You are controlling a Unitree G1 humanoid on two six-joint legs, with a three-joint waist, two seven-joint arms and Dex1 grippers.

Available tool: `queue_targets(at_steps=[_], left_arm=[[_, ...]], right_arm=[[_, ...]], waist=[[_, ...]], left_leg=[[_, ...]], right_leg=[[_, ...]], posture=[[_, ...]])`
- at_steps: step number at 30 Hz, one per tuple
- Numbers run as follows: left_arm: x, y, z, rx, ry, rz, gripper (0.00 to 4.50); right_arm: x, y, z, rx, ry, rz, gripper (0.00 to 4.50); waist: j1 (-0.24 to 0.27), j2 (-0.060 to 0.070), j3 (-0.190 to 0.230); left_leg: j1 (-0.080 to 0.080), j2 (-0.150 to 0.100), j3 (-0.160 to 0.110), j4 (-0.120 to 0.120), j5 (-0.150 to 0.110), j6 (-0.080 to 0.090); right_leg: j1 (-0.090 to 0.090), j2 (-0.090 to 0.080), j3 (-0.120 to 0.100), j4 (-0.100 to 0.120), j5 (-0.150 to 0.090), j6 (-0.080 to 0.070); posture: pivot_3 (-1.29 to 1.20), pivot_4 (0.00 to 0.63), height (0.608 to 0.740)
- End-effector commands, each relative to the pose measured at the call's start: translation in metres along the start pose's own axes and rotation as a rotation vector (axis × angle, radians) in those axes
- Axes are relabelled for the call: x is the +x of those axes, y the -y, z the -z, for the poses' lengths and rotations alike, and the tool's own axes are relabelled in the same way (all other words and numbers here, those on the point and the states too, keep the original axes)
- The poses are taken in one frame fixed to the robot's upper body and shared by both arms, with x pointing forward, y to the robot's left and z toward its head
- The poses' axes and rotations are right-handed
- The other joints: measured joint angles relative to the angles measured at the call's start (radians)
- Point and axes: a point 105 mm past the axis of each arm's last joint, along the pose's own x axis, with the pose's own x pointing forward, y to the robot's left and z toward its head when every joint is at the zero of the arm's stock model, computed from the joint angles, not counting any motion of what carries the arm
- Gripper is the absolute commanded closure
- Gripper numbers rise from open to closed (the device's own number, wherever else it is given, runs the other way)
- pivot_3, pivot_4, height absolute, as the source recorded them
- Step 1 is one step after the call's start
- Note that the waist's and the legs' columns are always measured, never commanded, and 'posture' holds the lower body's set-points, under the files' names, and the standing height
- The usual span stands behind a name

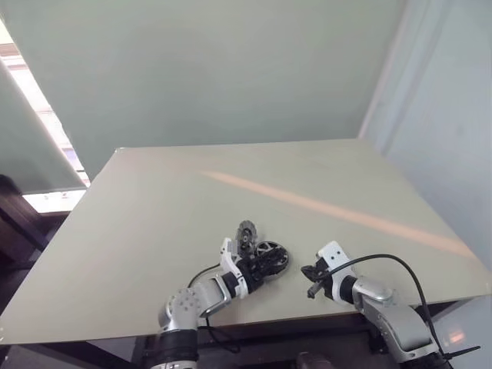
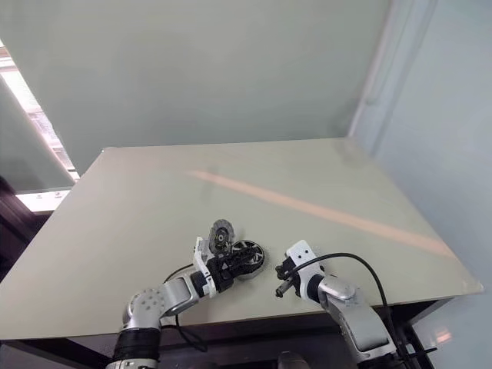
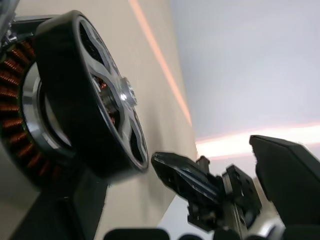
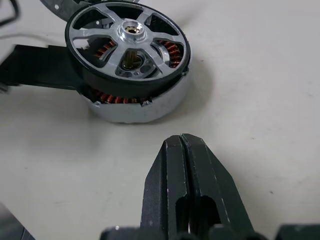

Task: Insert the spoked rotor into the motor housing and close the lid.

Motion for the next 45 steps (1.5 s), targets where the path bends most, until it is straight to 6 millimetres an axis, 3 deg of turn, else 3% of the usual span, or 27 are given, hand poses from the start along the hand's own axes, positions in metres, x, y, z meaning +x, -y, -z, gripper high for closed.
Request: queue_targets(at_steps=[1, 7, 12, 16, 21, 24, 29, 36, 45], left_arm=[[-0.008, 0.017, -0.007, 0.047, 0.000, 0.029, 0.01], [-0.030, 0.031, -0.011, 0.119, -0.024, 0.037, 0.01], [-0.056, 0.041, -0.003, 0.235, -0.111, 0.046, 0.01], [-0.072, 0.043, -0.009, 0.313, -0.073, 0.081, 0.01], [-0.080, 0.021, -0.027, 0.533, 0.052, -0.007, 0.01], [-0.083, 0.006, -0.037, 0.772, 0.111, -0.076, 0.01], [-0.086, -0.013, -0.053, 0.905, 0.227, -0.176, 0.01], [-0.084, -0.018, -0.053, 0.918, 0.257, -0.179, 0.01], [-0.081, -0.016, -0.050, 0.915, 0.259, -0.162, 0.01]], right_arm=[[0.000, 0.003, -0.013, -0.034, 0.046, 0.007, 4.50], [0.002, 0.002, -0.012, -0.032, 0.047, 0.001, 4.50], [0.002, 0.003, -0.013, -0.029, 0.048, -0.001, 4.50], [0.002, 0.006, -0.018, -0.010, 0.082, 0.017, 4.50], [0.004, 0.009, -0.045, 0.101, 0.248, 0.040, 4.50], [0.007, -0.002, -0.063, 0.160, 0.346, -0.003, 4.50], [0.025, -0.010, -0.071, 0.143, 0.337, 0.000, 4.50], [0.049, -0.010, -0.060, 0.075, 0.255, 0.020, 4.50], [0.063, -0.011, -0.016, 0.065, 0.101, 0.004, 4.50]], waist=[[0.000, 0.000, 0.000], [0.001, 0.000, 0.000], [-0.002, 0.000, 0.000], [0.000, 0.000, 0.000], [0.001, 0.001, 0.001], [0.001, 0.001, 0.000], [0.003, 0.001, 0.000], [0.004, 0.001, 0.000], [0.002, 0.001, 0.000]], left_leg=[[0.000, 0.000, 0.000, 0.000, 0.000, 0.000], [-0.001, 0.000, 0.000, 0.000, 0.000, 0.000], [0.000, 0.000, 0.000, -0.001, 0.000, 0.000], [0.000, 0.000, 0.000, -0.001, 0.000, 0.000], [0.000, 0.000, 0.001, -0.001, 0.000, -0.001], [0.000, 0.000, 0.001, -0.001, 0.000, -0.001], [-0.001, 0.001, 0.001, -0.002, 0.000, 0.000], [-0.001, 0.000, 0.002, -0.002, 0.000, 0.000], [0.001, 0.001, 0.002, -0.001, 0.000, 0.000]], right_leg=[[0.000, 0.000, 0.000, 0.000, 0.000, 0.000], [0.000, 0.000, 0.000, 0.000, 0.000, 0.000], [-0.001, 0.000, 0.000, 0.000, 0.000, 0.000], [-0.001, 0.000, 0.000, 0.000, 0.000, 0.000], [-0.001, -0.001, 0.000, 0.000, 0.000, 0.000], [-0.001, -0.001, 0.001, 0.000, 0.000, 0.000], [-0.002, -0.001, 0.001, 0.000, 0.000, 0.000], [-0.002, -0.001, 0.001, 0.000, 0.000, 0.000], [0.000, -0.001, 0.001, 0.000, 0.000, 0.000]], posture=[[0.00, 0.000, 0.740], [0.00, 0.000, 0.740], [0.00, 0.000, 0.740], [0.00, 0.000, 0.740], [0.00, 0.000, 0.740], [0.00, 0.000, 0.740], [0.00, 0.000, 0.740], [0.00, 0.000, 0.740], [0.00, 0.000, 0.740]])
